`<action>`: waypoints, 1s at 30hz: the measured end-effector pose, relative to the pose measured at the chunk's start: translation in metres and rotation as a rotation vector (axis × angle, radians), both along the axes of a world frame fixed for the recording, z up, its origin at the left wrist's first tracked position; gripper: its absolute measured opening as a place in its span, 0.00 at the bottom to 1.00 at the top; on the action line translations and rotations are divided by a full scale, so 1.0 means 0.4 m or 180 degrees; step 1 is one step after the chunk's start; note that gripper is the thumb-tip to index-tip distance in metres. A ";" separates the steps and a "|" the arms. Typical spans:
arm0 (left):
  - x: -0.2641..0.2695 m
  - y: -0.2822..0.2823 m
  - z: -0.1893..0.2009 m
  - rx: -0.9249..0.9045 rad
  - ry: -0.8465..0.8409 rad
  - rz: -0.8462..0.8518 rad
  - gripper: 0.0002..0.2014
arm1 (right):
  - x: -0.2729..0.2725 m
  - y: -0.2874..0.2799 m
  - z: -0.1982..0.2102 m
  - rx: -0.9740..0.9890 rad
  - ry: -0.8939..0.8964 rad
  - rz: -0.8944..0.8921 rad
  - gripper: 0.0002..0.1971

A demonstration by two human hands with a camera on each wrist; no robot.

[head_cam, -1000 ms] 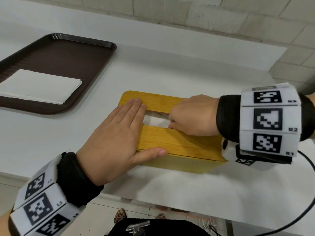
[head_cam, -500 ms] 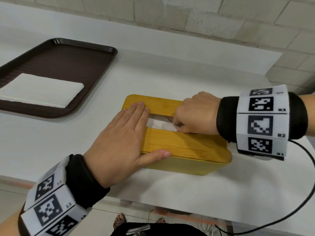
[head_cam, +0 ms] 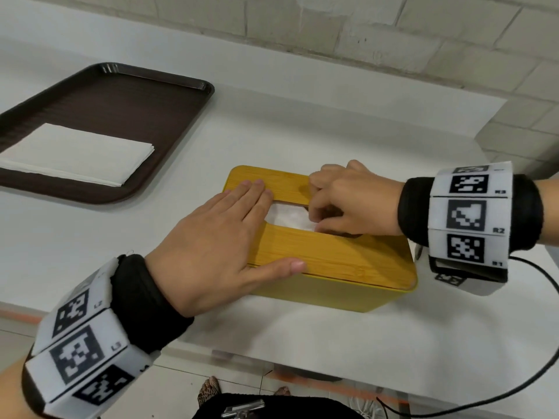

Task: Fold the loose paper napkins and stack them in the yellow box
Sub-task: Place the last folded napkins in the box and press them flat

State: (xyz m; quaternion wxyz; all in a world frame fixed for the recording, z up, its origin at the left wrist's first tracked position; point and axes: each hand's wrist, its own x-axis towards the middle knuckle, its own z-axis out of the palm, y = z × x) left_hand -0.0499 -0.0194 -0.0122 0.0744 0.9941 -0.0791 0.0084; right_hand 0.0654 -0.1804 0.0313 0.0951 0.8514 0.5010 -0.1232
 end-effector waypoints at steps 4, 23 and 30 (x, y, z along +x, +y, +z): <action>0.007 0.013 0.023 -0.0265 0.0176 -0.0039 0.53 | -0.002 -0.019 0.009 0.0582 0.0375 -0.0159 0.06; 0.140 0.029 0.028 -0.1234 -0.0055 -0.1279 0.19 | -0.024 -0.077 -0.006 0.1429 0.0505 -0.0126 0.09; 0.107 0.041 0.007 -0.1591 -0.0298 -0.1215 0.04 | -0.030 -0.113 -0.044 0.1677 0.0541 -0.0300 0.06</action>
